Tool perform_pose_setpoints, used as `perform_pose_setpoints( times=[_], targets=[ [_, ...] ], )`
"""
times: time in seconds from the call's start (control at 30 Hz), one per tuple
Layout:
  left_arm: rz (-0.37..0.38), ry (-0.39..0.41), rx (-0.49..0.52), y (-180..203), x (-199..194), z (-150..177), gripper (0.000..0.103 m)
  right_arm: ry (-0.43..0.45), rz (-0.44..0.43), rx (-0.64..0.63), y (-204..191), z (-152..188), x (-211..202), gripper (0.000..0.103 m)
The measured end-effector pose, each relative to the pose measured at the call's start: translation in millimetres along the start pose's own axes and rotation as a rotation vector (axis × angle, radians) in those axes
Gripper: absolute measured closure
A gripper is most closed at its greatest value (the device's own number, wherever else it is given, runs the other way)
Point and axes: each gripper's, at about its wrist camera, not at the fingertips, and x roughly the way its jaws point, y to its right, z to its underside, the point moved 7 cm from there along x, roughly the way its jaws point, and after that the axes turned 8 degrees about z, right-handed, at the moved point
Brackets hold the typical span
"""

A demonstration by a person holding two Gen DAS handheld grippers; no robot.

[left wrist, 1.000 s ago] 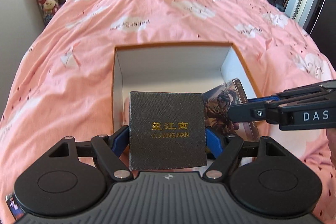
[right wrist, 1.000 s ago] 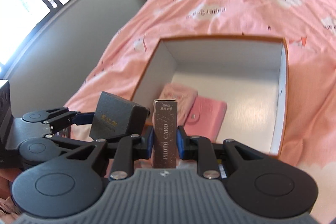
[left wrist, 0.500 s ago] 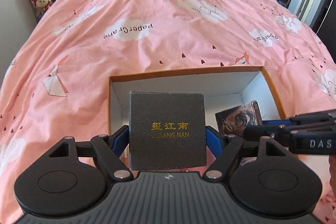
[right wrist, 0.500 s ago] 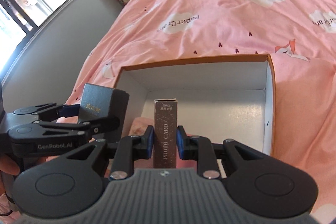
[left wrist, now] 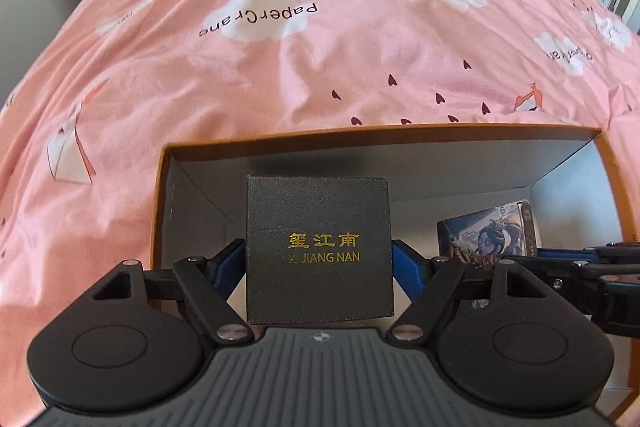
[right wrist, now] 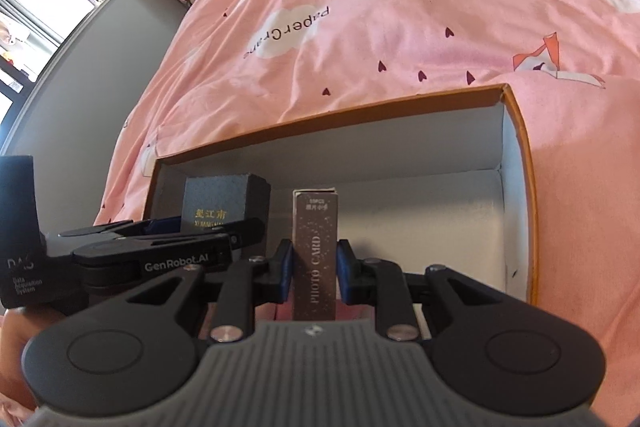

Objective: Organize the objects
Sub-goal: 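Carry the black box and PHOTO CARD box with both tools into the orange box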

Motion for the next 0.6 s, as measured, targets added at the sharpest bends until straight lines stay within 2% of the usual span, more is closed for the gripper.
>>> perform_pose_setpoints(
  times=[0.17, 0.4, 0.6],
  targets=[
    [-0.063, -0.034, 0.07, 6, 9, 0, 0.014, -0.011, 0.015, -0.005, 0, -2, 12, 0.079],
    [-0.115, -0.037, 0.13, 9, 14, 2, 0.011, -0.039, 0.028, 0.01, 6, -2, 27, 0.079],
    [-0.074, -0.011, 0.089, 6, 8, -3, 0.011, -0.047, 0.028, 0.02, 6, -2, 29, 0.079]
  ],
)
